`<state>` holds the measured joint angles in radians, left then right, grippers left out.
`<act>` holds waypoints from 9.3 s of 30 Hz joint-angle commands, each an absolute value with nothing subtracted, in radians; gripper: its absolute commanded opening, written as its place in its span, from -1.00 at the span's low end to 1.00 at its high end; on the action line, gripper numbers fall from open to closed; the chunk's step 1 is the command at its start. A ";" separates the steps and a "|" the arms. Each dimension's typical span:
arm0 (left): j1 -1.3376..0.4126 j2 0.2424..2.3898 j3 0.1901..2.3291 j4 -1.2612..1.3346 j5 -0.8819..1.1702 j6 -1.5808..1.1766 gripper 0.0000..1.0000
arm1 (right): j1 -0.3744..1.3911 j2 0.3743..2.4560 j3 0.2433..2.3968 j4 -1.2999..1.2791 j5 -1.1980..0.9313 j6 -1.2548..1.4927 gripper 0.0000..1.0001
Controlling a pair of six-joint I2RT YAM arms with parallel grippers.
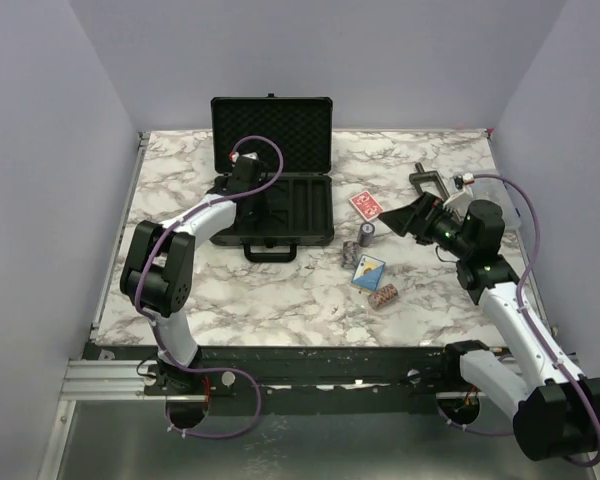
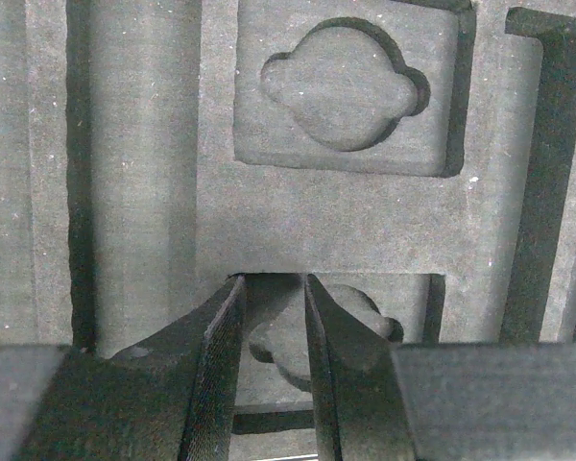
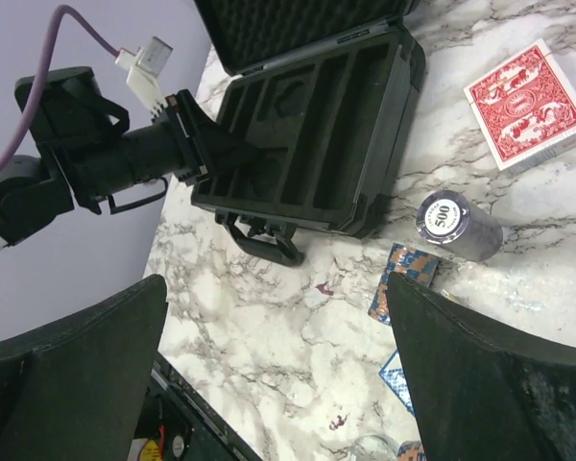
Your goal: Pack up texas hold em set
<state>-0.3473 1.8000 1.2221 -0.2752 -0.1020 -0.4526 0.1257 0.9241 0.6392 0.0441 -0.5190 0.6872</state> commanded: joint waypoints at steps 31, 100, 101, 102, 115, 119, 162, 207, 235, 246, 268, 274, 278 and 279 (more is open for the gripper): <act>-0.359 1.628 1.058 -0.286 -0.111 -0.606 0.08 | 0.425 1.094 0.788 -0.149 -0.217 0.539 1.00; -0.787 0.776 0.750 -0.601 -0.264 -0.573 0.73 | 0.434 1.323 0.876 -0.369 0.289 0.671 1.00; -0.786 0.740 0.745 -0.625 -0.251 -0.570 0.73 | 0.433 1.324 0.882 -0.372 0.282 0.672 1.00; -0.787 0.692 0.740 -0.641 -0.236 -0.554 0.73 | 0.434 1.322 0.883 -0.375 0.277 0.670 1.00; -0.790 0.318 0.665 -0.690 -0.210 -0.491 0.73 | 0.433 1.224 0.923 -1.023 0.482 1.115 1.00; -0.790 0.317 0.666 -0.689 -0.199 -0.481 0.73 | 0.434 1.231 0.863 -1.089 0.406 1.162 1.00; -0.809 0.276 0.657 -0.692 -0.216 -0.480 0.70 | 0.434 1.041 0.526 -0.858 0.093 1.265 0.31; -0.878 0.254 0.657 -0.712 -0.271 -0.496 0.67 | 0.433 1.044 0.504 -0.640 0.115 1.111 0.31; -0.941 0.348 0.662 -0.710 -0.231 -0.474 0.67 | 0.434 0.828 0.599 -0.648 0.082 0.903 -0.99; -1.004 0.366 0.663 -0.704 -0.195 -0.479 0.68 | 0.434 0.833 0.581 -0.369 -0.160 0.774 -0.99; -1.012 0.721 0.787 -0.395 -0.107 -0.592 0.73 | 0.461 1.019 0.702 0.100 -0.523 0.801 -0.99; -1.013 0.872 0.908 -0.357 -0.072 -0.606 0.69 | 0.483 1.040 0.754 0.119 -0.527 0.790 -0.99; -1.012 0.938 0.951 -0.326 -0.073 -0.609 0.67 | 0.497 1.046 0.774 0.123 -0.536 0.781 -0.99; -1.013 0.952 0.960 -0.322 -0.075 -0.609 0.66 | 0.499 1.047 0.776 0.127 -0.542 0.782 -0.99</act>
